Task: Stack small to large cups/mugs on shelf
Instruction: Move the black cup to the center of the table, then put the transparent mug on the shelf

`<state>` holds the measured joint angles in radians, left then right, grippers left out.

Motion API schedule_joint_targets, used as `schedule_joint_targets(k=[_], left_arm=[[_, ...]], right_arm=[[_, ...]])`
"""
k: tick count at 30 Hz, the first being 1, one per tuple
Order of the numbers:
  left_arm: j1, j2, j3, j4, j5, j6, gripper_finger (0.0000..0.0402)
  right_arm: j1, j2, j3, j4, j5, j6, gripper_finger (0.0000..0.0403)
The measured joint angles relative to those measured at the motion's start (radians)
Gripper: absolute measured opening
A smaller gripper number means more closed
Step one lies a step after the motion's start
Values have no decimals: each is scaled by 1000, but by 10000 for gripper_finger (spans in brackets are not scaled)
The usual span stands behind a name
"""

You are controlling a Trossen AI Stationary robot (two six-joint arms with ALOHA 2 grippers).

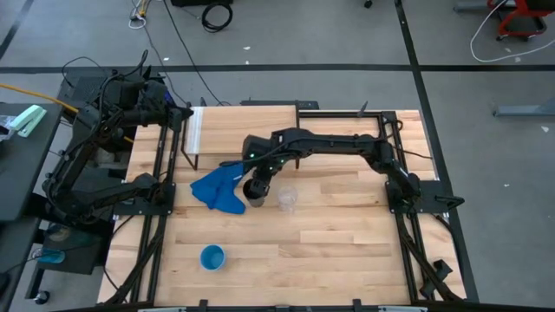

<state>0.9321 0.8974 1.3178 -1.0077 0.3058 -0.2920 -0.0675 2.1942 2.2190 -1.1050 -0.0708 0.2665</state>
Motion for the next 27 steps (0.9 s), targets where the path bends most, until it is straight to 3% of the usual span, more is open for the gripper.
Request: schedule_joint_targets(k=[10, 20, 27], left_arm=[[0, 0, 0, -18, 0, 0, 82], [0, 0, 0, -24, 0, 0, 82], [0, 0, 0, -31, 0, 0, 81]], right_arm=[[7, -159, -1, -122, 14, 9, 93], [95, -326, -1, -403, 190, 131, 93], [194, -318, -5, -465, 213, 145, 93]])
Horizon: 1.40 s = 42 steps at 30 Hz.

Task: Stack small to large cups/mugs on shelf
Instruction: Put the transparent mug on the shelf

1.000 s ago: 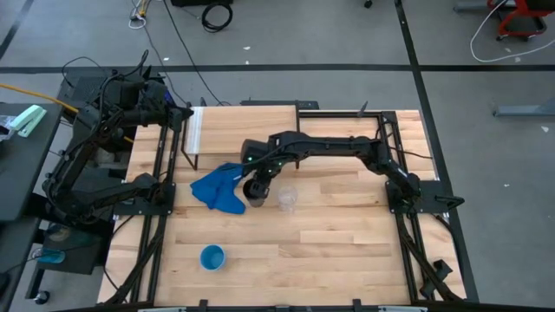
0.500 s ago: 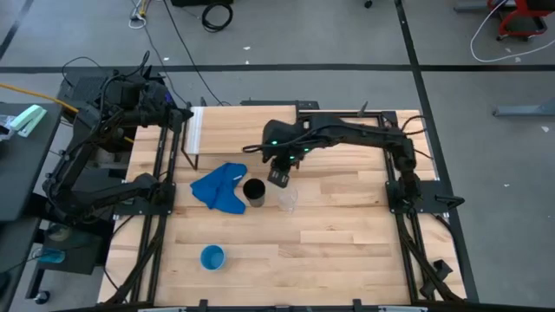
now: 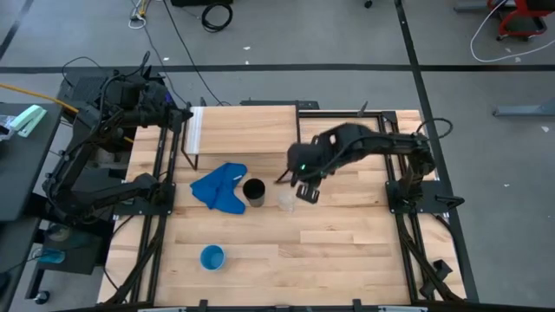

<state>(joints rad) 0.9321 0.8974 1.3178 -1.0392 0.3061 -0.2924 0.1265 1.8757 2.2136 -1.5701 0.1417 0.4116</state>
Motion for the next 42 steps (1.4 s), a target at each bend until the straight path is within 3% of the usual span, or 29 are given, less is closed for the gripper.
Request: schedule_joint_targets(k=[6, 13, 22, 28, 42], left_arm=[[0, 0, 0, -8, 0, 0, 84], [0, 0, 0, -8, 0, 0, 79], [0, 0, 0, -13, 0, 0, 85], [0, 0, 0, -13, 0, 0, 81], [0, 0, 0, -13, 0, 25, 88]], right_arm=[[20, 102, -43, 30, -4, -126, 93], [-27, 192, -189, 114, -23, -304, 93], [-104, 125, -370, 315, -97, -338, 93], [-147, 112, -377, 373, -198, -345, 93], [-184, 146, -377, 397, -237, -360, 93]])
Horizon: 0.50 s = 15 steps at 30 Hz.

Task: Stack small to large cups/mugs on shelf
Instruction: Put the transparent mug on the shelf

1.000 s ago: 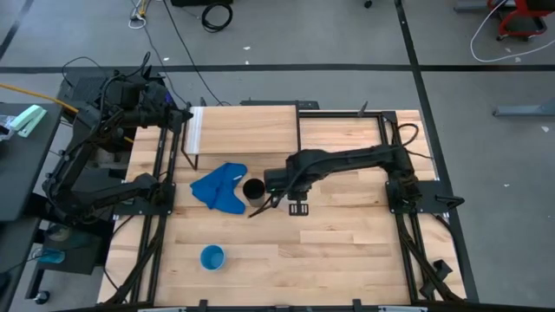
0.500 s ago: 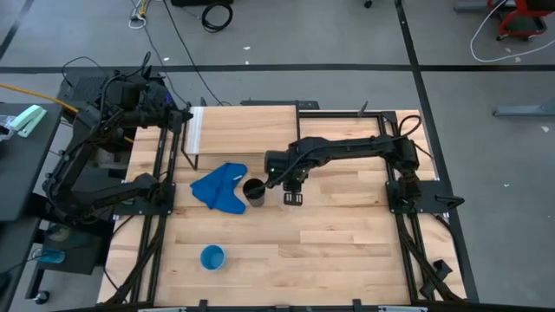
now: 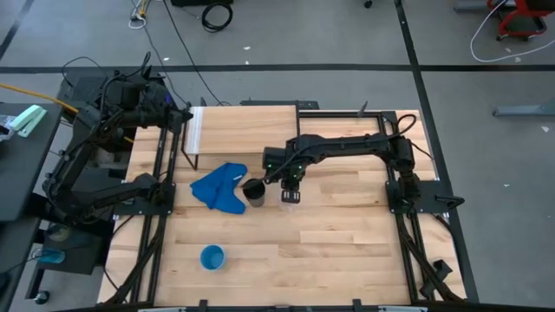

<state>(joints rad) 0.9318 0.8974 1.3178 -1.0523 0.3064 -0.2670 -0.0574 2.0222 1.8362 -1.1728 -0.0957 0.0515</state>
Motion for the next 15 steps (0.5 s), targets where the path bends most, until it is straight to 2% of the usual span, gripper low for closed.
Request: schedule_joint_targets(k=[15], left_arm=[[0, 1, 0, 0, 0, 0, 90]], right_arm=[[-3, 0, -113, 101, 16, 54, 83]])
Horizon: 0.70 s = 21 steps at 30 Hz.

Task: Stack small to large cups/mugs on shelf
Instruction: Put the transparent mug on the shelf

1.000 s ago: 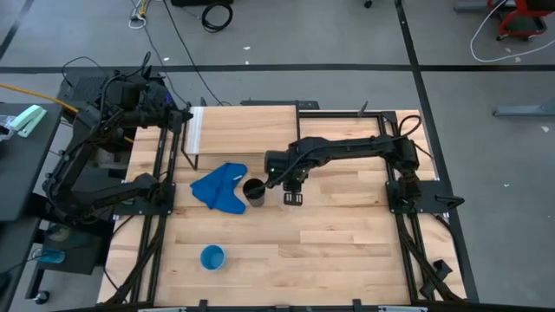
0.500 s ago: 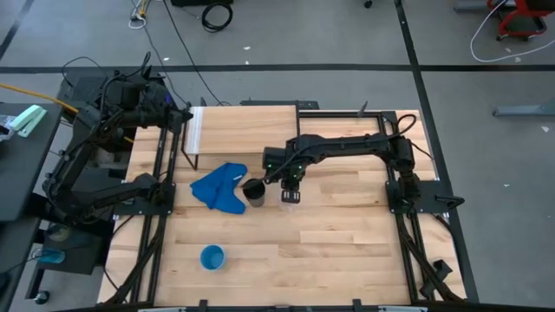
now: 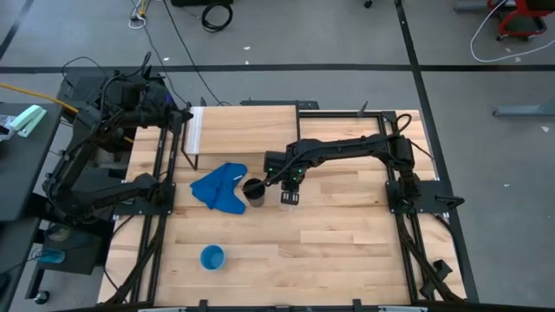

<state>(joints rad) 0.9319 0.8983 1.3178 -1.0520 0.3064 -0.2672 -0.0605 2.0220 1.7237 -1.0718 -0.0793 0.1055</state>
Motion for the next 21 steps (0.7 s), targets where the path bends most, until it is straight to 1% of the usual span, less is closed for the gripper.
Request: schedule_joint_targets(k=[5, 13, 21], left_arm=[[0, 6, 0, 0, 0, 1, 85], [0, 12, 0, 0, 0, 1, 93], [0, 14, 0, 0, 0, 1, 94]], right_arm=[[-4, 0, -1, -2, 1, -3, 83], [-26, 0, -67, 34, 7, -12, 80], [-27, 0, -68, 55, 4, -12, 79]])
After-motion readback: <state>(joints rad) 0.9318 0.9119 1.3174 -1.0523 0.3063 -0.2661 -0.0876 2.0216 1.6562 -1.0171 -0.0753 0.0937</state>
